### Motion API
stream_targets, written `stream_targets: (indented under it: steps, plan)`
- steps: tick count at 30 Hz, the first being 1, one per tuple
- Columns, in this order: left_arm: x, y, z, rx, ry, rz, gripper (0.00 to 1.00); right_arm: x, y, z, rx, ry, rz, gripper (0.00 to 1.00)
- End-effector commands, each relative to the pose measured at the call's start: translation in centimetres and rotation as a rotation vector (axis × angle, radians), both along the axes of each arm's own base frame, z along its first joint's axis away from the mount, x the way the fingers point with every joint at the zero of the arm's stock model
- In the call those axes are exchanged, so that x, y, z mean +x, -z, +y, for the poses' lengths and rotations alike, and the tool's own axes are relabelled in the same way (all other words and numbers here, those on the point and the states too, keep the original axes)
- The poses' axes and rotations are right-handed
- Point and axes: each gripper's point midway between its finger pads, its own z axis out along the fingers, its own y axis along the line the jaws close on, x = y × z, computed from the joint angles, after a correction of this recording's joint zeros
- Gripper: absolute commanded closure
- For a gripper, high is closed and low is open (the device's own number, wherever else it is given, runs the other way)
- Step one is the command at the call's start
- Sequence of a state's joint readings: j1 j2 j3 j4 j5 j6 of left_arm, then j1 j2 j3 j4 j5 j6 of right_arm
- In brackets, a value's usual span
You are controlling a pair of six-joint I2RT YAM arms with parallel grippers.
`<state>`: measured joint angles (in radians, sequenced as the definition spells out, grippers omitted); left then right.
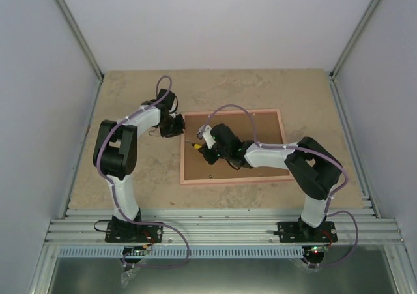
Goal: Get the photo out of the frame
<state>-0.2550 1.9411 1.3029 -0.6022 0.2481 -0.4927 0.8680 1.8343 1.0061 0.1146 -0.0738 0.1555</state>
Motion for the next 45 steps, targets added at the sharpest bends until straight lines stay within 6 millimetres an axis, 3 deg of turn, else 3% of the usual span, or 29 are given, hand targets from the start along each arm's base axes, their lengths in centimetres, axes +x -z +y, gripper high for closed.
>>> stream_targets:
  steps: [1,6,18,30,33,38,45]
  plan:
    - [-2.2,2.7,0.0,0.012,0.016,0.114,0.89,1.9,-0.4,-0.6,0.023,0.098,-0.055,1.00]
    - [-2.2,2.6,-0.2,0.003,0.016,0.114,0.88,1.9,-0.6,0.2,0.049,0.084,-0.066,1.00]
    - [0.2,-0.8,0.2,0.029,-0.026,0.016,0.64,0.7,0.1,-0.3,0.044,0.062,-0.039,1.00]
    - [0.8,1.0,0.0,0.039,-0.019,0.055,0.60,0.6,0.1,-0.4,0.046,0.063,-0.034,1.00]
    - [0.5,1.7,0.1,0.045,-0.015,0.073,0.60,0.6,0.1,-0.6,0.046,0.068,-0.036,1.00]
    - [0.0,2.3,0.3,0.055,-0.014,0.086,0.78,1.1,0.0,-1.1,0.035,0.118,-0.045,1.00]
    - [-0.2,2.3,0.4,0.056,-0.013,0.085,0.90,2.1,-0.6,-2.0,0.037,0.193,-0.073,1.00]
